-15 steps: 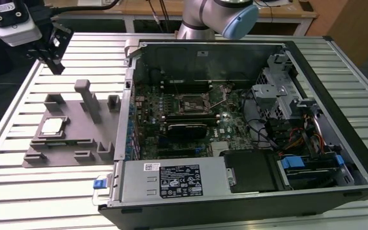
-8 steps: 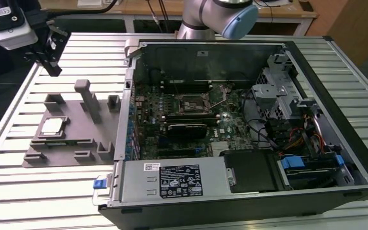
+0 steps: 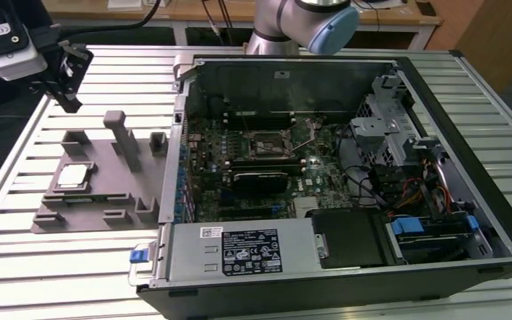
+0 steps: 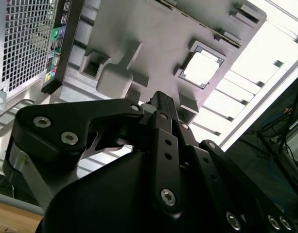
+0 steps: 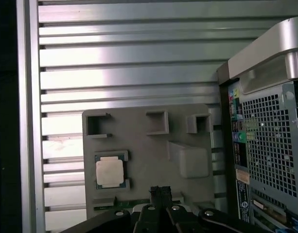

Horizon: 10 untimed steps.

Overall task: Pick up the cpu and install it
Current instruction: 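Reach for the cpu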

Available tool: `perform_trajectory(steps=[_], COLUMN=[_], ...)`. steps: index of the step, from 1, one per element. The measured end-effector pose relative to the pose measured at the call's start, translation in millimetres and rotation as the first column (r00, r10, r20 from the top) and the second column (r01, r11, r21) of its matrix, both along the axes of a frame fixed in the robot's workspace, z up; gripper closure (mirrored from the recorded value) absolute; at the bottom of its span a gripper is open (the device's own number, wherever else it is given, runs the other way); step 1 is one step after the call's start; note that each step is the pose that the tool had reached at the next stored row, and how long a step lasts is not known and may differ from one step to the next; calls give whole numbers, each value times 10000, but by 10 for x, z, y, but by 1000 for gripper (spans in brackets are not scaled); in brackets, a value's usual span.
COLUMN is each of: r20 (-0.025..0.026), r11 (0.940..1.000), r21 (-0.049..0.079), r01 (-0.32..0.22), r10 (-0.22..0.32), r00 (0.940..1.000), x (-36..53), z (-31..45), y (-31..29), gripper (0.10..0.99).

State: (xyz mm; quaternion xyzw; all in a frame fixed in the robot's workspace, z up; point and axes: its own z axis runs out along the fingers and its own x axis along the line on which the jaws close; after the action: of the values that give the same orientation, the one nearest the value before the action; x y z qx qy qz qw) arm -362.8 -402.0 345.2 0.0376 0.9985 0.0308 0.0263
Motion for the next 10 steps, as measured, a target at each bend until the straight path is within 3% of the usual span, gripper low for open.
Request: perform_trajectory(steps=[10], r20=[0], r11=[10000], r21=[0], r01=[1], r10=[-1], r00=[10000], x=[-129], z=[-183], y=[0], gripper=[980])
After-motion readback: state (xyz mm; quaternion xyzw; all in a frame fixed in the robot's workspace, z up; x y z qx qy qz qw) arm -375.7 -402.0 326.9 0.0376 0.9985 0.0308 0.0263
